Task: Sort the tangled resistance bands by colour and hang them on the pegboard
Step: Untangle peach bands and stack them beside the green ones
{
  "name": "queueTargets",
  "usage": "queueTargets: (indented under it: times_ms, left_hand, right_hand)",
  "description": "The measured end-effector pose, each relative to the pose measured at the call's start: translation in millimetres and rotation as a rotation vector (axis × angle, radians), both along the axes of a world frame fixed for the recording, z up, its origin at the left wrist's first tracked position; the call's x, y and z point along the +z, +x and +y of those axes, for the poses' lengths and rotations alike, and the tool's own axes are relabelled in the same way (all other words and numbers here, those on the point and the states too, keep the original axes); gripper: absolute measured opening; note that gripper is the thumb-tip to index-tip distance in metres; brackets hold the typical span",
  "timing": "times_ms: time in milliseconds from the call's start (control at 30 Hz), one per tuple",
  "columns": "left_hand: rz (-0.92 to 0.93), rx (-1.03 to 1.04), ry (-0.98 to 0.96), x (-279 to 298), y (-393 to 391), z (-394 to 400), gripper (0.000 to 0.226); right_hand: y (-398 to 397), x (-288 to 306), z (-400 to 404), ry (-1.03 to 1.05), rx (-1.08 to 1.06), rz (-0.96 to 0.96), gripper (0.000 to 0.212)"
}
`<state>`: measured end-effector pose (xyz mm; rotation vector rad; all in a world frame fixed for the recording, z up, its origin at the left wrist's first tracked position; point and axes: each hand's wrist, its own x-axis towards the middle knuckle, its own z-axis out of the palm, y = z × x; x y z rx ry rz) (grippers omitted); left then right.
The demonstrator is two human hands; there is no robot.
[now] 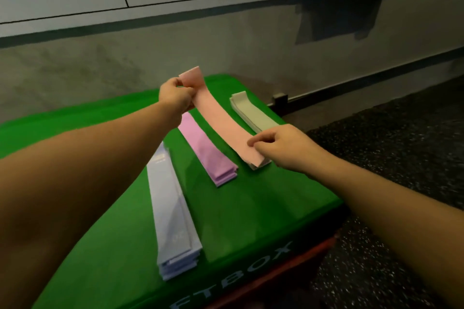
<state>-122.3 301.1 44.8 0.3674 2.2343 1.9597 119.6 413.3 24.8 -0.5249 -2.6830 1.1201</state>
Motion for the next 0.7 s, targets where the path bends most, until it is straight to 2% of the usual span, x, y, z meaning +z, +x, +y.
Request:
queueTargets:
  times_ms: [133,500,600,700]
  left_hand:
    - [0.044,-0.025,-0.123,-21.8,-26.3,30.7,0.032]
    - [0.219,-0.098,-0.491,-97.1,-74.3,67.2,0.03]
    - [0.342,-0.083,-0.659,-102.0,-79.7,64.7,0.045]
    - [0.423,-0.036,-0.707,-95.2,-80.4,62.2,0.062]
  right_hand:
    - [-30.1,-4.3,15.7,0.081,-0.013,-0.093,0.026]
    - [-61.2,-38.8,28.6,0.25,-0.005,-0.323,0.028]
    - [-59.2,-41.5,27.3,0.293,0.005,-0.327,0.03]
    - [-57.1,-39.4,25.4,0.332,-0.002,-0.277,0.031]
